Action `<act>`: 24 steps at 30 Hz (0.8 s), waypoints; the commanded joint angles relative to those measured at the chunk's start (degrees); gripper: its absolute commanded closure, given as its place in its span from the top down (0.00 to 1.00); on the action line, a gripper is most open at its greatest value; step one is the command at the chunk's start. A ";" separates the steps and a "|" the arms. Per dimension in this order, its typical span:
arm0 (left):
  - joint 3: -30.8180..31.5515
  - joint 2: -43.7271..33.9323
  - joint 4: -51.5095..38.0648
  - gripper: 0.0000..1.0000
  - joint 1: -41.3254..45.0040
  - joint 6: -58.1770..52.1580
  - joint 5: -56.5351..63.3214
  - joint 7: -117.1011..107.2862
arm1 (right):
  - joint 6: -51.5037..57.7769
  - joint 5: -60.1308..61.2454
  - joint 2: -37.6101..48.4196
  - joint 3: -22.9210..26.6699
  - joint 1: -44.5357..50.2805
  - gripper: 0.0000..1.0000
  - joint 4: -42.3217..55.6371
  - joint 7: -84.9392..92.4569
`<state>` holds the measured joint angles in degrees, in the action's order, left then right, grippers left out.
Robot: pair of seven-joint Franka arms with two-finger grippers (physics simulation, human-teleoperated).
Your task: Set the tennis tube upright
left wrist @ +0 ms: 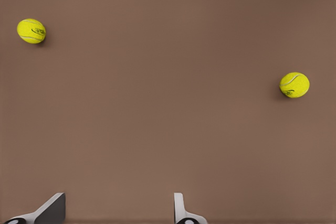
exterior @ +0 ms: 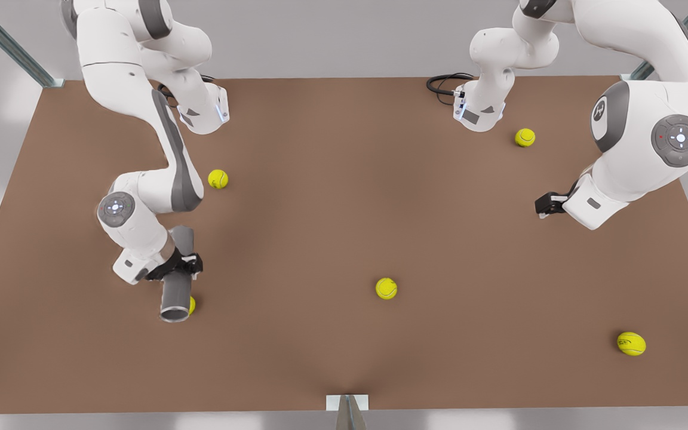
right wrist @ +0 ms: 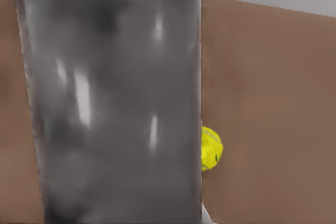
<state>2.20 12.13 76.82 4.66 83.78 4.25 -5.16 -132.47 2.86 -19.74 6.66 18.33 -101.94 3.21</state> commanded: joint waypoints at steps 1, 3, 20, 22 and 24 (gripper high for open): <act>0.00 -0.09 0.00 1.00 0.00 -0.02 0.06 -0.11 | 6.43 2.41 -1.09 0.02 5.48 0.64 3.23 6.90; 0.00 0.00 0.00 1.00 0.00 0.06 0.06 -0.11 | 9.77 2.41 -4.43 0.02 11.02 0.64 8.86 6.99; 0.09 0.44 0.00 1.00 0.00 0.24 0.15 -0.11 | 8.89 -18.68 -20.34 -6.66 24.74 0.64 29.51 74.40; 0.09 0.44 0.00 1.00 0.00 0.33 0.14 -0.11 | 5.29 -18.24 -22.36 -6.75 26.76 0.64 29.51 73.09; 0.09 0.79 0.00 1.00 0.00 0.24 0.14 -0.11 | 5.29 -17.89 -22.89 -6.84 27.55 0.64 29.08 68.78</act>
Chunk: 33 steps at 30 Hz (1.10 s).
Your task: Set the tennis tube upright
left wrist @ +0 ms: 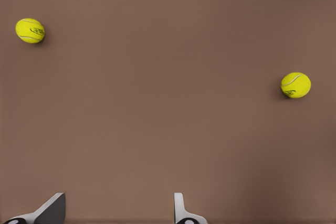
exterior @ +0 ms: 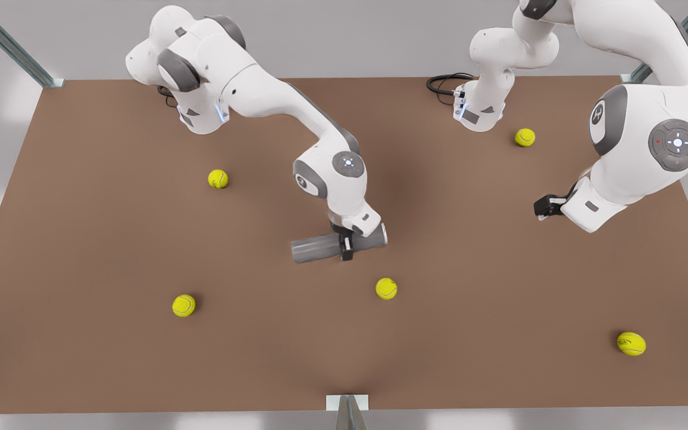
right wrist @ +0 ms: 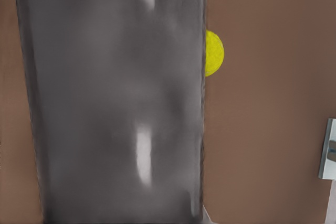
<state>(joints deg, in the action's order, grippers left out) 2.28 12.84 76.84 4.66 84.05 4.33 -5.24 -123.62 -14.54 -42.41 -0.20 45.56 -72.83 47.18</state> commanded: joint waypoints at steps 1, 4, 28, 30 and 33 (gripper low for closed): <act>0.01 0.17 -0.03 1.00 0.00 0.06 0.06 -0.03 | -3.65 -0.40 -0.57 -0.50 0.76 0.64 -0.21 22.61; 0.01 0.70 -0.03 1.00 0.00 0.14 -0.03 -0.03 | -3.65 3.29 -2.06 -1.64 0.94 0.64 -0.47 0.65; 0.62 0.61 -0.03 1.00 0.70 -0.12 -0.11 -3.02 | -3.30 19.91 -8.13 -1.64 0.59 1.00 -0.38 -10.18; 0.62 0.43 -0.03 1.00 1.67 -0.38 -0.20 -5.48 | -2.42 19.82 -4.79 -1.55 -0.03 1.00 -0.65 -10.18; 1.58 0.78 -0.99 1.00 3.16 -0.30 -0.91 -16.63 | 19.54 19.91 9.53 -0.59 -8.72 1.00 -1.00 -10.71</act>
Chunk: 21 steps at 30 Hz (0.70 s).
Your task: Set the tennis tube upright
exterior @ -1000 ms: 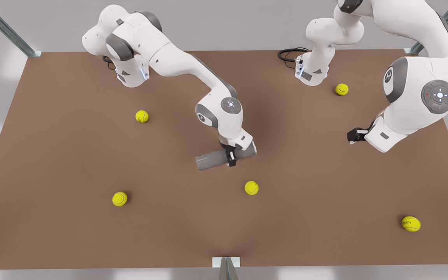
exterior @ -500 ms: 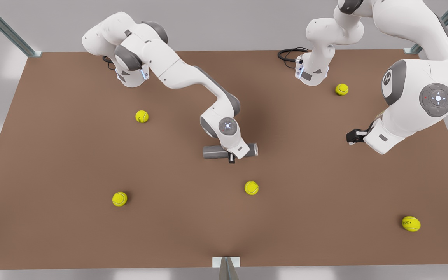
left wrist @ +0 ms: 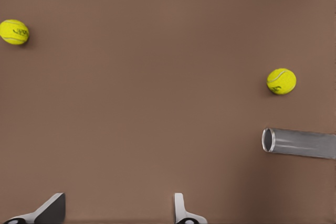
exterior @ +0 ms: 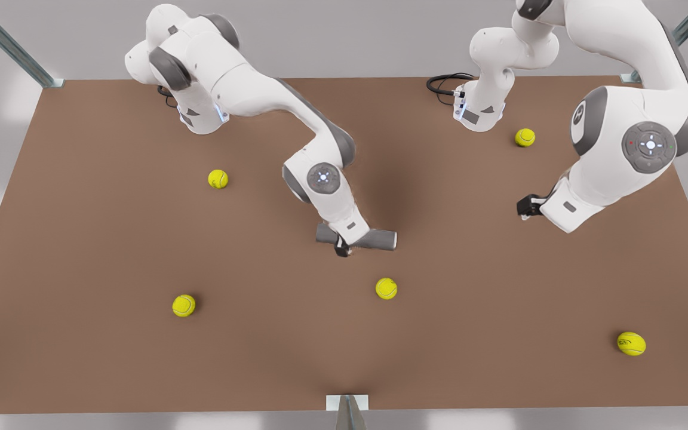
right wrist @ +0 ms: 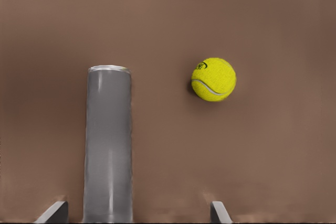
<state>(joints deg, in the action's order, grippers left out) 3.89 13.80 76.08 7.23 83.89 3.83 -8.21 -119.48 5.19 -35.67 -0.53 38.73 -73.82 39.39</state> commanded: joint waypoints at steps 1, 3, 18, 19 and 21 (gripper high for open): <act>2.60 1.23 -1.20 1.00 1.47 -0.14 -0.49 -27.45 | 23.58 -0.09 7.28 4.12 -5.50 1.00 -0.01 -3.18; 9.98 6.40 -5.84 1.00 1.74 0.13 -1.63 -56.95 | 33.16 -2.19 11.58 14.22 -10.42 1.00 0.60 -4.67; 13.77 20.66 -0.15 1.00 12.81 32.47 -0.84 -134.35 | 51.98 -10.02 26.09 13.45 -27.65 1.00 -0.98 -26.73; 13.68 20.57 1.78 1.00 12.90 34.23 -0.58 -134.17 | 51.98 -9.76 25.30 13.45 -27.83 1.00 -0.89 -26.73; 13.68 17.05 7.85 1.00 14.13 35.20 -0.13 -135.31 | 51.89 -9.32 24.86 13.45 -28.80 1.00 -0.89 -26.65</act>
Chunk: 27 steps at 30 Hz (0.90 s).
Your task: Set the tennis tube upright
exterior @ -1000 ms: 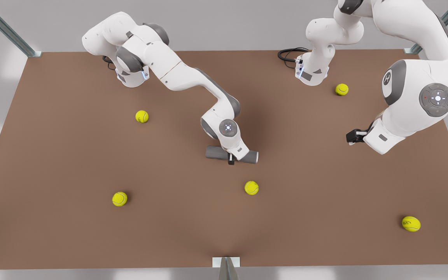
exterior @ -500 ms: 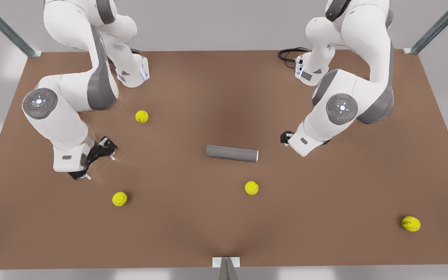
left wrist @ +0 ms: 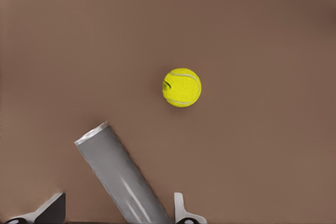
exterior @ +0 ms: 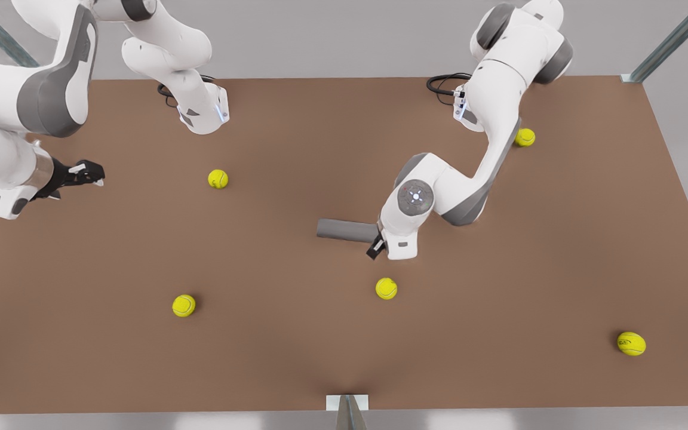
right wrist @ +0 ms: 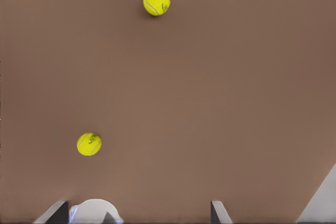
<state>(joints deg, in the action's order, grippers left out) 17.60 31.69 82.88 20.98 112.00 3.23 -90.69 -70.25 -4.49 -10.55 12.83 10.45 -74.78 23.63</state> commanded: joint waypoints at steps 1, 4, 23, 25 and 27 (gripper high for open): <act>0.07 -3.73 7.90 1.00 0.37 12.27 0.19 -53.63 | 2.48 0.19 -0.26 0.09 -0.52 1.00 0.07 -10.80; 0.07 -6.73 14.86 1.00 1.69 18.07 0.19 -53.63 | 2.40 -0.34 -0.26 0.09 -0.52 1.00 0.07 -10.44; -1.25 1.79 16.26 1.00 9.07 19.40 4.76 -53.37 | 2.31 -0.17 -1.49 0.18 -0.26 1.00 0.07 -10.53; -1.25 2.32 16.35 1.00 9.60 19.22 4.85 -53.45 | 2.31 -0.17 -1.58 0.18 -0.26 1.00 0.07 -10.53; -1.25 3.46 16.18 1.00 9.60 20.45 4.85 -53.45 | 2.31 -0.17 -1.67 0.18 -0.17 1.00 0.07 -10.62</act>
<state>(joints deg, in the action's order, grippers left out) 16.34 34.87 99.09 30.53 132.61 7.98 -133.08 -68.02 -4.69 -12.28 12.97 10.28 -74.73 15.32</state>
